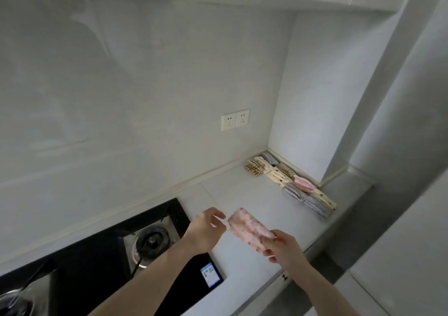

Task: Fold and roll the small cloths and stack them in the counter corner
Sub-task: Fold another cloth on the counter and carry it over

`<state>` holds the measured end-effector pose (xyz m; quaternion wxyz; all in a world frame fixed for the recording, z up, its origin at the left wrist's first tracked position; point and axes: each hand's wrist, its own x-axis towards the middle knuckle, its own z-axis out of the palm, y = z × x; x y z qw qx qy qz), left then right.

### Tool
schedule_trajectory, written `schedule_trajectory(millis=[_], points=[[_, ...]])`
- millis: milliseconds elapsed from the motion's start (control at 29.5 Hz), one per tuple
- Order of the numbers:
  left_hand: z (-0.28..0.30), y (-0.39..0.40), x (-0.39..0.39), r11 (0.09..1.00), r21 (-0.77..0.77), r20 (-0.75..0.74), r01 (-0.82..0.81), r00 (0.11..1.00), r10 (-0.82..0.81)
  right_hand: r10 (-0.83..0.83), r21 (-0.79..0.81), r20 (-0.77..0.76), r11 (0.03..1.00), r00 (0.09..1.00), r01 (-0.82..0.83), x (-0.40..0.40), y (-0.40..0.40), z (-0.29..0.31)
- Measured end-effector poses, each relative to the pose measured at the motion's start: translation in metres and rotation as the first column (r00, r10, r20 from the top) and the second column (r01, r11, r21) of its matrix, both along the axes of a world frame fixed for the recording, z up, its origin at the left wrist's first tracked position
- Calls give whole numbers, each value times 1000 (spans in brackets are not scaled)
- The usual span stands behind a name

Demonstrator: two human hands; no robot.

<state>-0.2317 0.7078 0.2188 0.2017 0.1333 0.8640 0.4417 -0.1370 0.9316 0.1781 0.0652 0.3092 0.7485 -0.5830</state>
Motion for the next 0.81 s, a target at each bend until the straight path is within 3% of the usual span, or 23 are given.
schedule_trajectory(millis=[203, 508, 643, 677, 745, 812], points=[[-18, 24, -51, 998, -62, 29, 13, 1000, -11, -285, -182, 82, 938, 955, 296, -53, 50, -23], [-54, 80, -98, 990, -79, 110, -117, 986, 126, -345, -114, 258, 917, 903, 383, -150, 130, -92], [-66, 107, -119, 975, -103, 94, -199, 974, 208, -276, -150, 287, 933, 917, 328, -199, 175, -115], [-69, 112, -124, 971, -108, 89, -212, 971, 222, -280, -220, 253, 915, 926, 337, -212, 186, -122], [-74, 118, -133, 964, -128, 78, -232, 967, 243, -388, -506, 267, 723, 882, 470, -239, 206, -139], [-78, 119, -139, 954, -145, 73, -262, 959, 274, -141, -225, 192, 957, 971, 184, -250, 217, -128]])
